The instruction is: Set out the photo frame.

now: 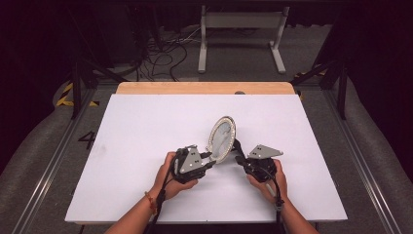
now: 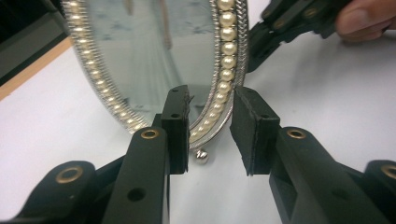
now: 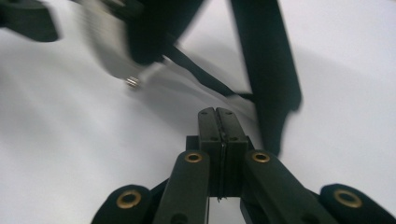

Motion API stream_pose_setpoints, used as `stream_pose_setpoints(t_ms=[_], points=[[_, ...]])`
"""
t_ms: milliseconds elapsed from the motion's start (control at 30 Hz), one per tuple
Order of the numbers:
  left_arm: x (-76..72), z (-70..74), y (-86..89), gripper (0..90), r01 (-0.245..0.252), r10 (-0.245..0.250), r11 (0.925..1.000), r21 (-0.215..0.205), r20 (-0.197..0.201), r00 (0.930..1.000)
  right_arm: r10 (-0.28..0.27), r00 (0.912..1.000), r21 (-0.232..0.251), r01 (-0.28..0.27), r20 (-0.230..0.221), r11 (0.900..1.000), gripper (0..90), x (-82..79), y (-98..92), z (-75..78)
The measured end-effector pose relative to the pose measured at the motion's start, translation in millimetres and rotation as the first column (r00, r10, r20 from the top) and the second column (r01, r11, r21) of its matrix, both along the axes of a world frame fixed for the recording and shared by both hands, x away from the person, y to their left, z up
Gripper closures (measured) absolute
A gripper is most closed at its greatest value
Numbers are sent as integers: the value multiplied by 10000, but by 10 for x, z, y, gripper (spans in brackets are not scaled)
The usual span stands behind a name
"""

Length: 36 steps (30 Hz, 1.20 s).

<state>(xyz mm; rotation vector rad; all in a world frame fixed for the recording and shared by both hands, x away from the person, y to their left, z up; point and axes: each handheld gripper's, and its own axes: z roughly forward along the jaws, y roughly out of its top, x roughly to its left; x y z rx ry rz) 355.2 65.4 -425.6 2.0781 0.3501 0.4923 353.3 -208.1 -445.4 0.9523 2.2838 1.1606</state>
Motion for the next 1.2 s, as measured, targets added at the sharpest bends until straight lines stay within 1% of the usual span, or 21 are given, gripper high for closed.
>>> stream_pose_setpoints(t_ms=[67, 133, 233, 267, 300, 367, 400, 467, 500, 533, 600, 633, 733, 767, 833, 867, 900, 1033, 1067, 1133, 1200], points=[[10, 17, 86, 671, -131, 129, 9998, -115, -146, 9998, 253, 9996, 176, -255, 128, 9995, 898, -61, 63, 46], [19, 9, 163, 645, -340, 340, 9994, 2, -357, 9988, 427, 9989, 298, -434, 215, 9986, 859, -116, 137, 74], [-35, -30, 244, 596, -411, 426, 9976, 558, -249, 9988, 647, 9978, 437, -654, 166, 9969, 793, -168, 233, 87], [-35, -30, 244, 573, -411, 426, 9976, 558, -249, 9988, 651, 9978, 512, -654, 87, 9965, 783, -172, 248, 86], [-69, -41, 282, 573, -437, 451, 9960, 785, -158, 9989, 651, 9978, 512, -654, 87, 9965, 783, -172, 248, 86], [-132, -65, 371, 518, -544, 554, 9935, 1002, -69, 9984, 559, 9983, 761, -546, -149, 9956, 689, -164, 276, 75], [-161, -80, 430, 504, -564, 576, 9929, 1051, -87, 9983, 480, 9986, 822, -460, -221, 9956, 677, -157, 286, 71], [-206, -115, 521, 462, -776, 795, 9919, 1009, -153, 9967, 432, 9986, 1023, -399, -297, 9939, 619, -149, 314, 70], [-223, -130, 565, 397, -920, 937, 9906, 1010, -122, 9955, 375, 9989, 1055, -343, -286, 9938, 616, -150, 334, 73], [-237, -146, 609, 369, -1018, 1041, 9912, 850, -223, 9943, 453, 9987, 1156, -421, -251, 9924, 616, -151, 352, 77], [-240, -161, 676, 306, -1289, 1303, 9912, 288, -551, 9899, 478, 9987, 1272, -448, -202, 9909, 590, -154, 389, 85], [-231, -152, 690, 271, -1379, 1388, 9903, 171, -672, 9880, 427, 9989, 1379, -396, -201, 9897, 573, -154, 402, 83], [-202, -140, 686, 215, -1436, 1433, 9896, 4, -704, 9872, 217, 9996, 1426, -189, -185, 9896, 563, -147, 427, 67], [-192, -139, 678, 215, -1457, 1450, 9893, -28, -777, 9864, 108, 9997, 1516, -76, -205, 9884, 559, -139, 442, 59], [-173, -133, 652, 202, -1433, 1438, 9896, 131, -674, 9873, -34, 9998, 1511, 61, -185, 9885, 546, -118, 466, 61], [-156, -121, 641, 200, -1391, 1395, 9902, 105, -630, 9882, -113, 9997, 1543, 144, -206, 9879, 533, -105, 481, 73], [-141, -115, 639, 197, -1337, 1335, 9910, 23, -721, 9884, -235, 9995, 1697, 267, -206, 9851, 535, -78, 481, 94], [-81, -130, 628, 194, -1363, 1367, 9906, 111, -843, 9870, -719, 9968, 2156, 776, -343, 9734, 571, -21, 473, 114], [-75, -135, 626, 192, -1367, 1375, 9905, 154, -855, 9868, -734, 9965, 2203, 802, -389, 9721, 584, -8, 476, 105], [-80, -136, 627, 192, -1276, 1289, 9916, 198, -857, 9880, -893, 9954, 2182, 946, -338, 9713, 657, 2, 488, 89], [-92, -133, 627, 192, -1084, 1096, 9939, 179, -849, 9903, -772, 9962, 2271, 846, -414, 9702, 663, 23, 467, 75]])
